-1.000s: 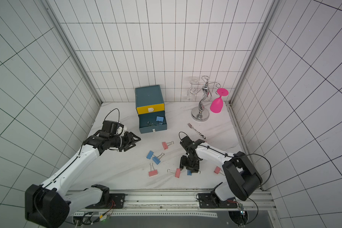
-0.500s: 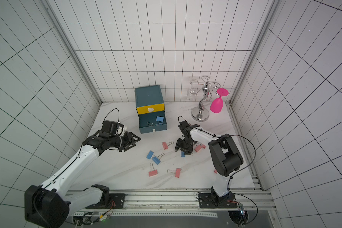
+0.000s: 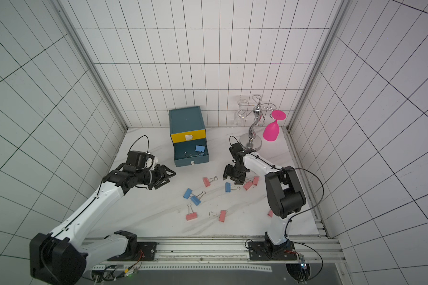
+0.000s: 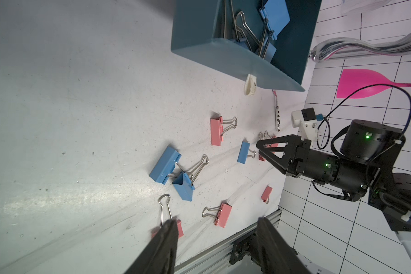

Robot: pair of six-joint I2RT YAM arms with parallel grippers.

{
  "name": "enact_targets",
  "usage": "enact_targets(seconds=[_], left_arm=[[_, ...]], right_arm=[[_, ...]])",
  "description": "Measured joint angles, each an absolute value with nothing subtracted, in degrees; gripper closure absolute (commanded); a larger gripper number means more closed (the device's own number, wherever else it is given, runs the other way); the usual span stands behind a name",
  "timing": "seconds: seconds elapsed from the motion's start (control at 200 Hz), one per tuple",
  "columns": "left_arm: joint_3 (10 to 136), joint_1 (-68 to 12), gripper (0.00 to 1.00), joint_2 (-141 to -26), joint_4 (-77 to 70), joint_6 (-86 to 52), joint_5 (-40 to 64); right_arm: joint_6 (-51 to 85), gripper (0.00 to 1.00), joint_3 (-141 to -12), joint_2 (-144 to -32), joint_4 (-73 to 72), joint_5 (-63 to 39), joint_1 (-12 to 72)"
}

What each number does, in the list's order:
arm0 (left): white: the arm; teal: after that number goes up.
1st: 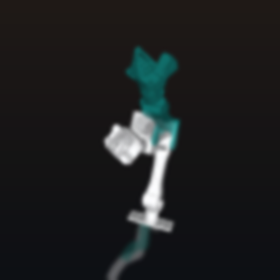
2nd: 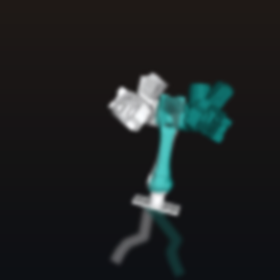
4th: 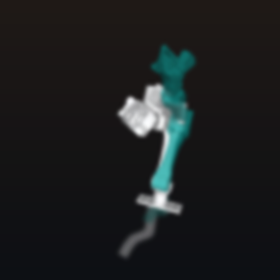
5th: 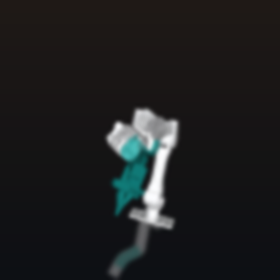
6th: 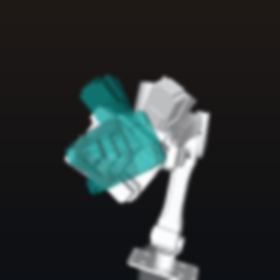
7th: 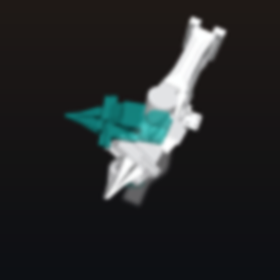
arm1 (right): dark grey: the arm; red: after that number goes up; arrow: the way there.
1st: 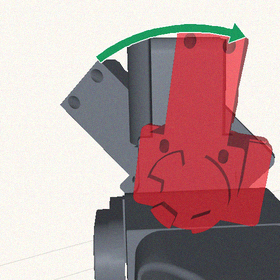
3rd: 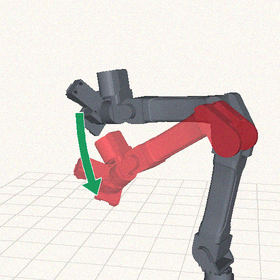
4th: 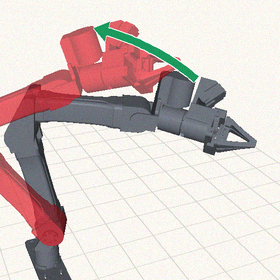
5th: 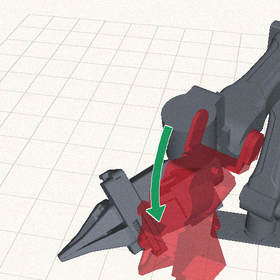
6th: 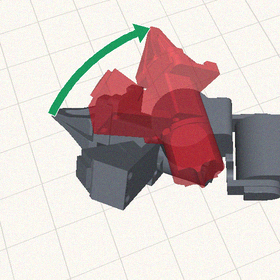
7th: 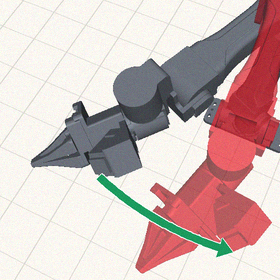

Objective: Put the binder clips in the drawer according to color
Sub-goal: Pick up the binder clip at the center of the board.

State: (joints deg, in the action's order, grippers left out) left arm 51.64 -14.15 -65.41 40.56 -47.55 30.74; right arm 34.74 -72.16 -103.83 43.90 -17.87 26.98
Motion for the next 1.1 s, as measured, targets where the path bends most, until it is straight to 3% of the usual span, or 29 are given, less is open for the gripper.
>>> enact_targets(seconds=[0.445,0.78,1.099], left_arm=[[51.6,-14.2,0.43,-65.2,41.0,-47.5,30.9],[51.6,-14.2,0.43,-65.2,41.0,-47.6,31.0],[51.6,-14.2,0.43,-64.8,41.0,-47.7,31.1]], right_arm=[[31.9,0.32,-73.1,-109.3,42.0,-18.9,25.7],[33.3,0.31,-60.0,-99.7,36.6,-22.1,26.3],[36.4,0.31,-52.2,-93.3,35.2,-23.7,32.4]])
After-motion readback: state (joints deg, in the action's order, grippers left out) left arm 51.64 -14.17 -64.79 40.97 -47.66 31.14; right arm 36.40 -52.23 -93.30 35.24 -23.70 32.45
